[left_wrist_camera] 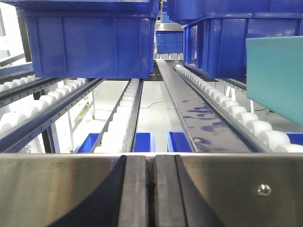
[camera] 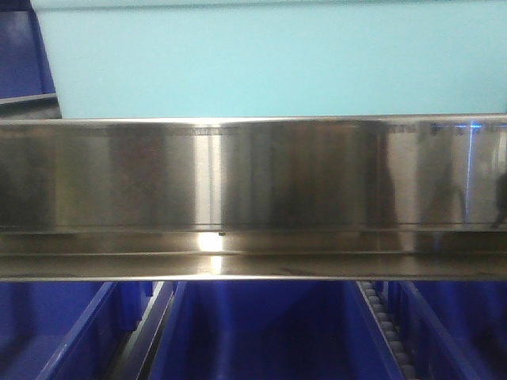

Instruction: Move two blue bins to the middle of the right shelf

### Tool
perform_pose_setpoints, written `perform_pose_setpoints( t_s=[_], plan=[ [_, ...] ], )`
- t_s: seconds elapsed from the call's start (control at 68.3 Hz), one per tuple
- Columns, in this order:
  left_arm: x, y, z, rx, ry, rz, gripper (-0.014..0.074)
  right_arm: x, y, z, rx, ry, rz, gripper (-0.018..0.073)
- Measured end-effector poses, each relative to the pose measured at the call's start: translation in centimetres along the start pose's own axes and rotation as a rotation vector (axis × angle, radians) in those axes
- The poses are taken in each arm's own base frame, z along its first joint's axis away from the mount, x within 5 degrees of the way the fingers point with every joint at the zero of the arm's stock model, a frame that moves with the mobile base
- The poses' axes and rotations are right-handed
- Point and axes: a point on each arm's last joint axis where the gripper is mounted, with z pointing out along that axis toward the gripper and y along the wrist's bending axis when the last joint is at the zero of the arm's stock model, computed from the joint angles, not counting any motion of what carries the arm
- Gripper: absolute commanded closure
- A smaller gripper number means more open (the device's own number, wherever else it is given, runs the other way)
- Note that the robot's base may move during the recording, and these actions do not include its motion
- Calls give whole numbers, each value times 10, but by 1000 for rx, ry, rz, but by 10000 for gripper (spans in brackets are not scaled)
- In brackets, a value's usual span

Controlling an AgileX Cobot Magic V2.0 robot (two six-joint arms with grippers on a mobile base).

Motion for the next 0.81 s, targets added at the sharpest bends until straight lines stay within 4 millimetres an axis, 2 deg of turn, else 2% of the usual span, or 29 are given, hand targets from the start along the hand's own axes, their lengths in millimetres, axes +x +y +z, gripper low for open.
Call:
perform_pose_setpoints(
  t_s=[0.805],
  plan=[
    [-2,0,0,0,-24,0,707,-1,0,0,0,-7,0,721]
  ],
)
